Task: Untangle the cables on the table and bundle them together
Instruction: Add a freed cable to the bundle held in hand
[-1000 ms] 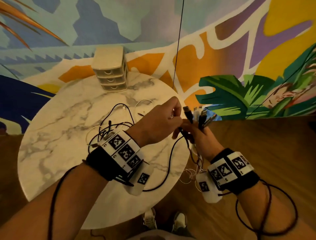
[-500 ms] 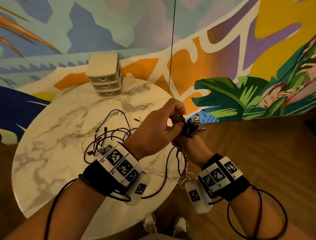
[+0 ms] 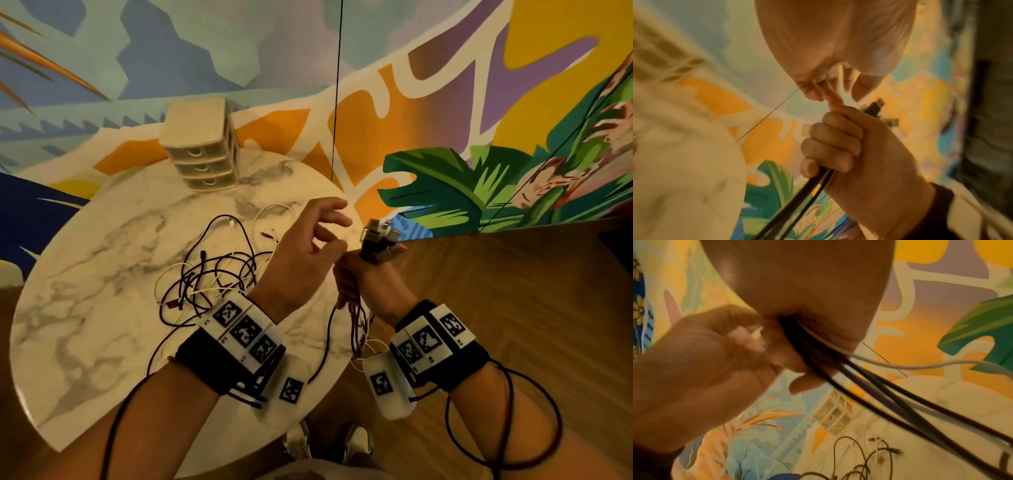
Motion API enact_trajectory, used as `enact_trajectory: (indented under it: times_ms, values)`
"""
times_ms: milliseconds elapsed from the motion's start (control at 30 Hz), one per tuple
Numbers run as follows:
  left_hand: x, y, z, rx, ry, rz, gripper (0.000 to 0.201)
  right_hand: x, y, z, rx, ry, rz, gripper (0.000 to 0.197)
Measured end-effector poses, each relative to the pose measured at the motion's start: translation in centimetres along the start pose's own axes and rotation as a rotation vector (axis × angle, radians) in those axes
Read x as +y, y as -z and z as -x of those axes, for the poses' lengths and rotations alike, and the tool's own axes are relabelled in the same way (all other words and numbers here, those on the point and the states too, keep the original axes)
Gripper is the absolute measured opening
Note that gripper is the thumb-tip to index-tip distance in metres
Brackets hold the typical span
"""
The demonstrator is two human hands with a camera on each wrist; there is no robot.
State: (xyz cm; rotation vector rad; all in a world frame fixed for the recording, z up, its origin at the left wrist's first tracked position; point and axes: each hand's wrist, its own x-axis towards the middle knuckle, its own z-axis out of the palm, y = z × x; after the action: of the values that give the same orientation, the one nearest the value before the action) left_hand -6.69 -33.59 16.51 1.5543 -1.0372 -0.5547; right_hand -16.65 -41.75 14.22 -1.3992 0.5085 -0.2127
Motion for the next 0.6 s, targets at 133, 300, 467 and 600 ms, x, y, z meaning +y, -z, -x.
enact_trajectory:
  times_ms: [133, 300, 467, 600]
  values:
    - [-6.3, -0.7, 1.7, -0.046, 0.393, 0.070, 0.012, 1.5, 0.1, 0.5, 0.035, -0.100, 0.030, 0.062]
    - [-16.3, 2.6, 8.9, -0.906, 0.518, -1.084, 0.045, 2.1, 2.3, 0.8, 0.166, -0.119, -0.121, 0.054]
    - [-17.9, 3.1, 12.4, -1.155, 0.337, -1.280, 0.046, 2.9, 3.2, 1.0, 0.203, -0.135, -0.148, 0.050]
    - [-13.3, 0.2, 9.5, -0.887, 0.314, -1.078, 0.026, 4.4, 4.1, 1.7, 0.155, -0.196, 0.066, 0.052]
